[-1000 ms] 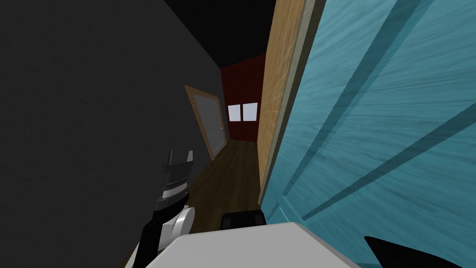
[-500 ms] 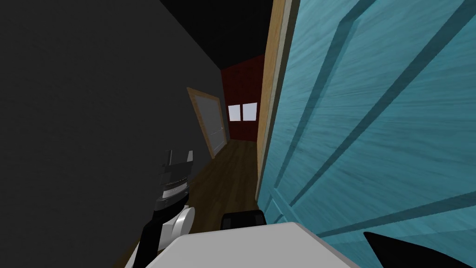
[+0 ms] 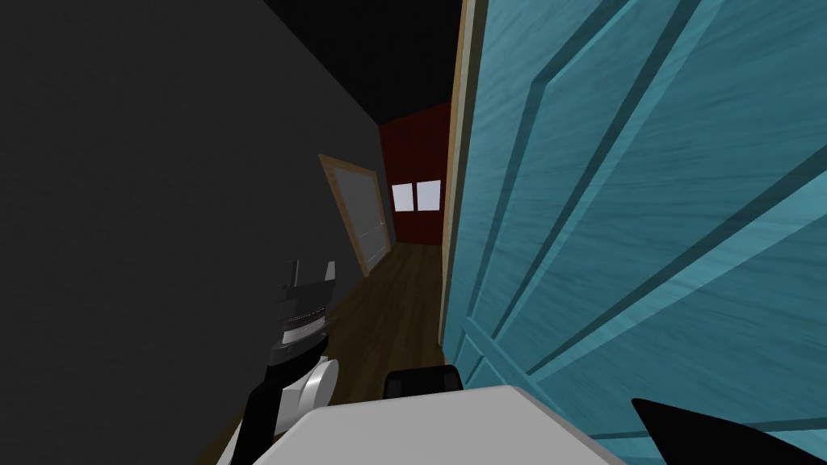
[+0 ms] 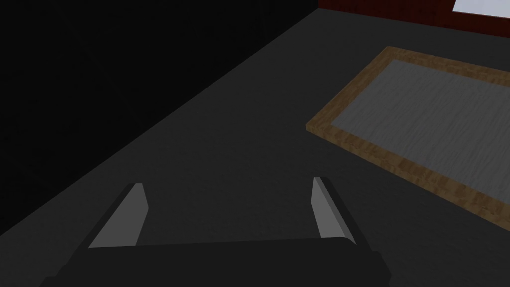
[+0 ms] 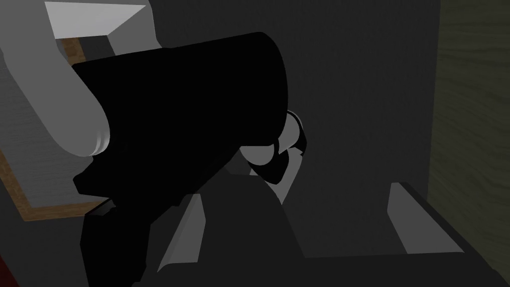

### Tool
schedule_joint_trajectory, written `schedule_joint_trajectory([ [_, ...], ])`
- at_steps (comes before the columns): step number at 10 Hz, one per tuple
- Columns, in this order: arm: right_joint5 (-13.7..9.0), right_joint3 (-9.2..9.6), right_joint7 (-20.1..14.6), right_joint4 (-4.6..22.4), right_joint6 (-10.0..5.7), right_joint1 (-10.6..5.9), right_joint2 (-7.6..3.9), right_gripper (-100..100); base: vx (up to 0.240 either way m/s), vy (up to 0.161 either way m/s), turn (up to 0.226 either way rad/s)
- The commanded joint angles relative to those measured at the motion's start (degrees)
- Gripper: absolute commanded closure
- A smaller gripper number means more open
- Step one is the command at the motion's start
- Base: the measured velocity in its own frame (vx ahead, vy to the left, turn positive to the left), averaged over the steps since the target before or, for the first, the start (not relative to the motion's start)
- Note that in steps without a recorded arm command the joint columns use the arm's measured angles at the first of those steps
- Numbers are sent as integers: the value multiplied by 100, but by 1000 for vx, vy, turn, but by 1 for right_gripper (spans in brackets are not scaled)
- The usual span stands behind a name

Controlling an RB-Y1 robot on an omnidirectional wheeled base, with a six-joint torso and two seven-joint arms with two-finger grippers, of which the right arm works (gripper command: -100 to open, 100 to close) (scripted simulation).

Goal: Push the door open

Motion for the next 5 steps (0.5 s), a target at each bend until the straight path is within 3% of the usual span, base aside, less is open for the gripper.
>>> schedule_joint_trajectory([
  [1, 38, -30, -14, 39, 33, -49, -44, -100, -6, -23, -64],
  [5, 38, -30, -14, 39, 33, -49, -44, -100, 0, 1, 3],
])
